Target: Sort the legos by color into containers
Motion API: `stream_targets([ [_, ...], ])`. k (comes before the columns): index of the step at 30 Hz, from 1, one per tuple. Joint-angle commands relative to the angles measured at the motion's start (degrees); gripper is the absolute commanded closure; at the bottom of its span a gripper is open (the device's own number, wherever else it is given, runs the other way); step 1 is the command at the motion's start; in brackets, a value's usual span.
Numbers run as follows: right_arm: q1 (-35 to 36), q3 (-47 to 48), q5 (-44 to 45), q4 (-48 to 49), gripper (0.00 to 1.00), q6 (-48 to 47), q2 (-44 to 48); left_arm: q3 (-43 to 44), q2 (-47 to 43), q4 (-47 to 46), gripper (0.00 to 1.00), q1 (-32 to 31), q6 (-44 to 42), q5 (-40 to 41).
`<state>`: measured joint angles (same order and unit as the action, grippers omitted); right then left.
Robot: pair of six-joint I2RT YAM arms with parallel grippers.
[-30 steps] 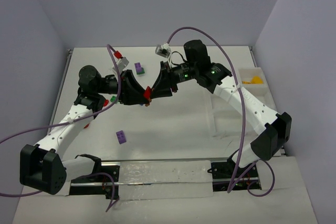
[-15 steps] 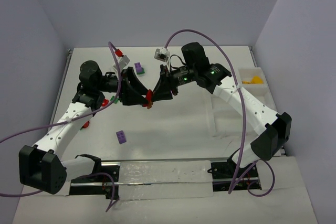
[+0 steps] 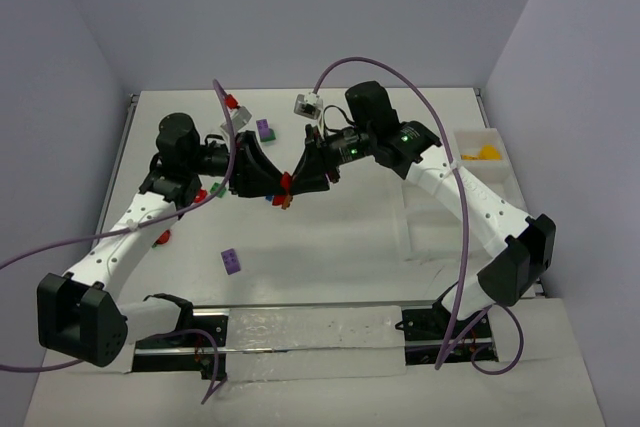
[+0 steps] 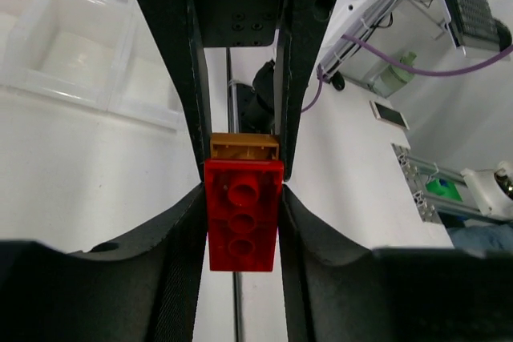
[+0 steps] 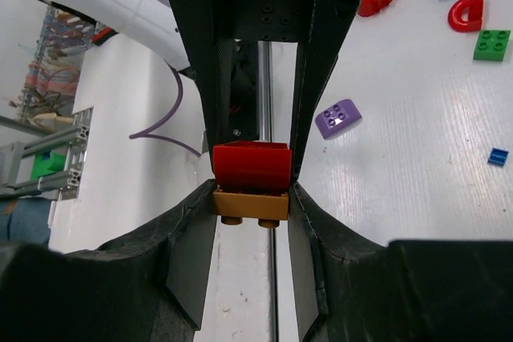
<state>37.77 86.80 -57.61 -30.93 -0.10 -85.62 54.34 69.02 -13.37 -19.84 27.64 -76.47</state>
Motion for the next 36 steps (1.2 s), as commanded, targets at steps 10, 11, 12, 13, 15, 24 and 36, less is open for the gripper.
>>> stream_targets([
  [10, 0.4, -2.6, 6.6, -7.2, 1.0, -8.6, 5.2, 4.2, 1.2, 4.8, 1.0, 1.7, -3.8, 0.3],
  [11, 0.0, -3.8, 7.2, -8.5, 1.0, -9.4, 5.8, 4.1, 1.1, 3.6, 1.0, 2.7, -2.7, 0.0],
  [12, -0.7, -5.2, 7.5, -9.3, 1.0, -10.1, 6.4, 4.1, 1.1, 2.4, 1.0, 3.9, -1.6, -0.3],
  [13, -1.8, -6.3, 7.5, -9.9, 1.0, -10.5, 7.1, 4.2, 1.2, 1.7, 1.0, 5.0, -1.3, -0.5],
  [15, -3.8, -8.2, 7.3, -10.8, 1.0, -11.0, 8.3, 4.8, 1.4, 3.2, 1.0, 6.8, -3.1, -1.0],
  [24, -24.8, -10.2, 18.1, -19.5, 1.0, -18.4, 14.1, 9.6, 2.1, 19.6, 1.0, 8.8, -18.8, 8.4],
  [36, -58.1, -9.7, 47.8, -18.2, 1.0, -30.8, 7.4, 17.9, 11.5, 27.4, 1.0, 1.9, -28.2, 34.2],
])
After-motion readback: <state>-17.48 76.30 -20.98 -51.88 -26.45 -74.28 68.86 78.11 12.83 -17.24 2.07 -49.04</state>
